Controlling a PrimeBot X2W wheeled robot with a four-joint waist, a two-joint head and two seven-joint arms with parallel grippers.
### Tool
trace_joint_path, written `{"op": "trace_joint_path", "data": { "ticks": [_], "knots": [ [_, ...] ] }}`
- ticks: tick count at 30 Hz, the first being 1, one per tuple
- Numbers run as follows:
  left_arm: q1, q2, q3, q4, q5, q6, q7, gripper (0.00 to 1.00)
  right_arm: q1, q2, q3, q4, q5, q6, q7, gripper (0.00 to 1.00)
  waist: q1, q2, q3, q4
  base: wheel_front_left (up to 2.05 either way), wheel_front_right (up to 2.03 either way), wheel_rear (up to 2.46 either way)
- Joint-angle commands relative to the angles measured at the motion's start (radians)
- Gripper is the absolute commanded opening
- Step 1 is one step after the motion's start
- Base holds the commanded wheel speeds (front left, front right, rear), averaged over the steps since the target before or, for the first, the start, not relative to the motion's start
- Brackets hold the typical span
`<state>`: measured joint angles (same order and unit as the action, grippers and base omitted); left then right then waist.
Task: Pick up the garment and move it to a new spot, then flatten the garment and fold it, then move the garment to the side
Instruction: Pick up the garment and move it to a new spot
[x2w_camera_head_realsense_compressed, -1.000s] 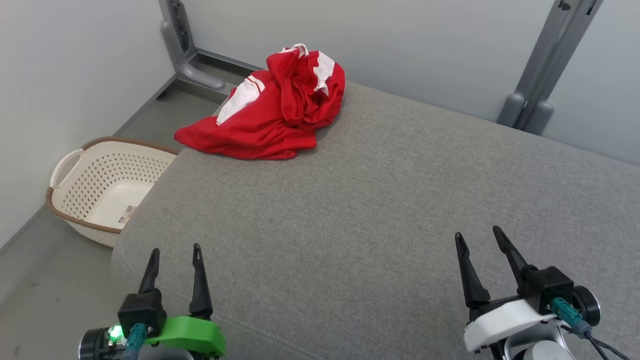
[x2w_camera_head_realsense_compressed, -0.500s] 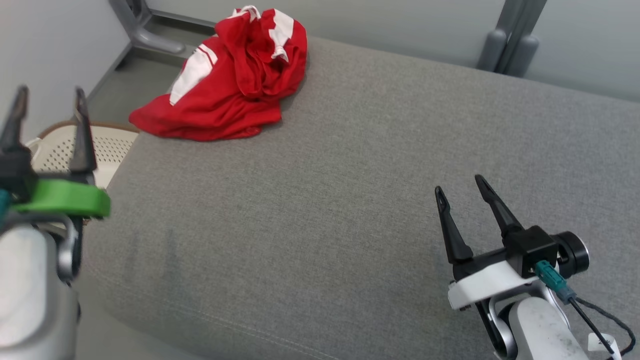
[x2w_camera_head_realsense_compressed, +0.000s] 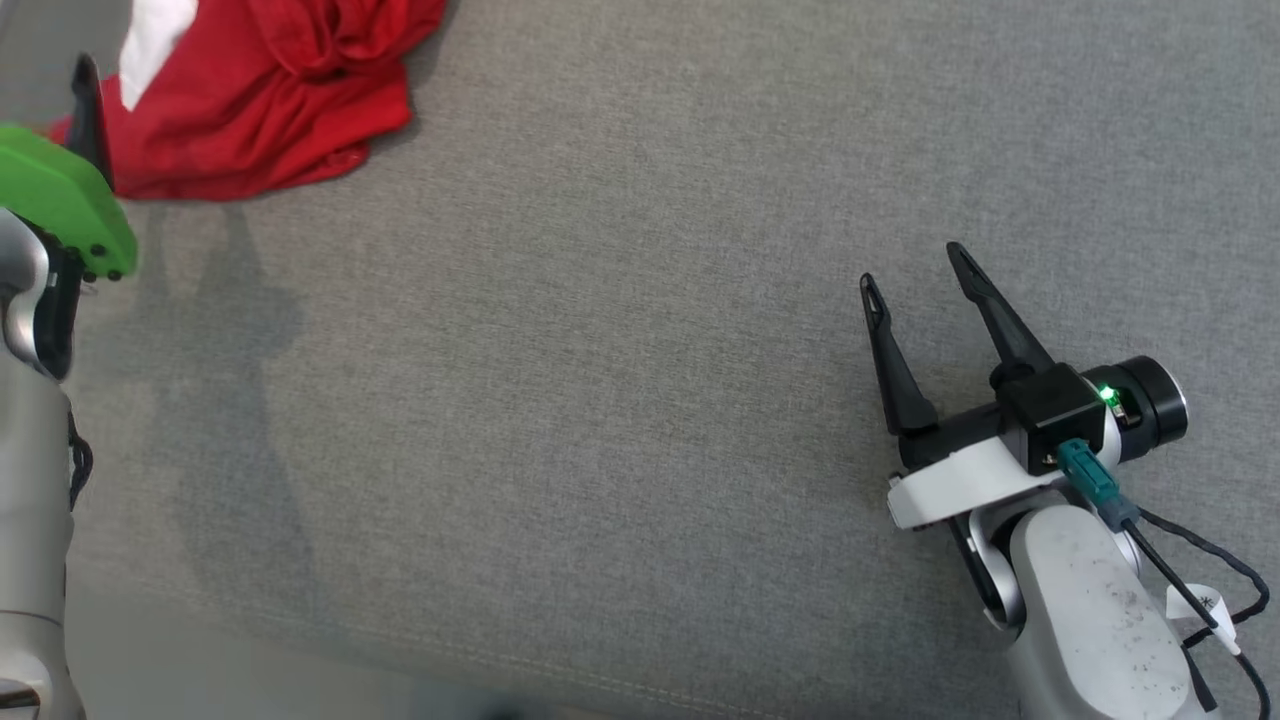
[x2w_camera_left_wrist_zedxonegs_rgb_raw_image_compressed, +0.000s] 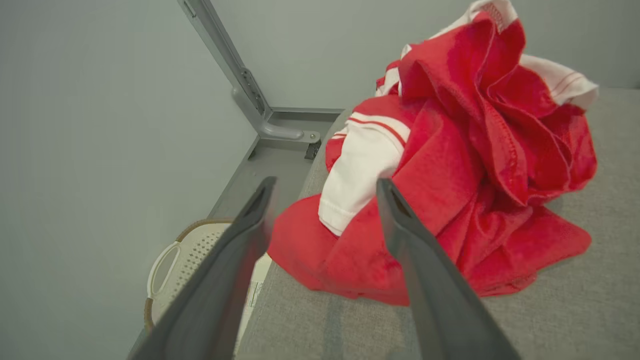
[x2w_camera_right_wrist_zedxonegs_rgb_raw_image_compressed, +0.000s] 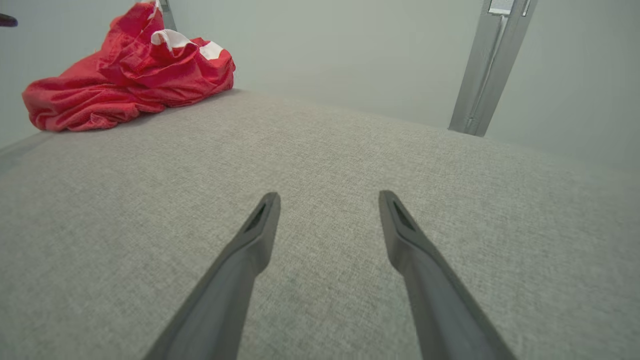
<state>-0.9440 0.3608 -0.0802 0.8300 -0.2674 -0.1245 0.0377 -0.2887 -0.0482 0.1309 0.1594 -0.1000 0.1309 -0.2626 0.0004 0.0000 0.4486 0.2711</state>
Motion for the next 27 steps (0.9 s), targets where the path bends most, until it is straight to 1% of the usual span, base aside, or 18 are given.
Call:
{"op": "trace_joint_path", "data": {
  "ticks": [1, 3, 9, 17, 18, 20, 27],
  "knots": [
    [-0.020, 0.000, -0.010, 0.036, -0.020, -0.004, 0.012, 1.00, -0.022, -0.004, -0.002, -0.004, -0.006, 0.000, -0.003, 1.00, -0.0004, 0.0000, 0.094, -0.062, 0.00, 0.00, 0.00],
    [-0.024, 0.000, -0.023, 0.084, -0.031, -0.005, 0.021, 1.00, -0.032, -0.004, 0.000, -0.006, -0.003, 0.000, -0.003, 1.00, -0.0004, 0.0000, 0.101, -0.068, 0.00, 0.00, 0.00],
    [-0.029, 0.016, -0.076, 0.163, -0.085, -0.006, 0.022, 1.00, -0.037, -0.004, -0.001, -0.012, 0.010, -0.001, -0.003, 1.00, -0.0004, 0.0000, 0.105, -0.080, 0.00, 0.00, 0.00],
    [-0.022, 0.039, -0.169, 0.194, -0.153, -0.006, 0.020, 1.00, -0.021, -0.005, 0.010, -0.005, 0.036, -0.001, -0.002, 1.00, -0.0004, 0.0000, 0.089, -0.093, 0.00, 0.00, 0.00],
    [-0.021, 0.041, -0.178, 0.195, -0.159, -0.006, 0.016, 0.47, -0.019, -0.005, 0.010, -0.004, 0.039, -0.001, -0.002, 1.00, -0.0004, 0.0000, 0.087, -0.094, 0.00, 0.00, 0.00],
    [-0.021, 0.047, -0.198, 0.193, -0.175, -0.006, 0.003, 0.00, -0.017, -0.005, 0.010, -0.002, 0.045, -0.001, -0.002, 1.00, -0.0004, 0.0000, 0.080, -0.096, 0.00, 0.00, 0.00],
    [-0.040, 0.088, -0.240, 0.198, -0.212, -0.006, -0.045, 0.00, -0.005, -0.004, -0.001, -0.002, 0.067, -0.001, -0.002, 1.00, -0.0004, 0.0000, 0.039, -0.103, 0.00, 0.00, 0.00]
  ]
}}
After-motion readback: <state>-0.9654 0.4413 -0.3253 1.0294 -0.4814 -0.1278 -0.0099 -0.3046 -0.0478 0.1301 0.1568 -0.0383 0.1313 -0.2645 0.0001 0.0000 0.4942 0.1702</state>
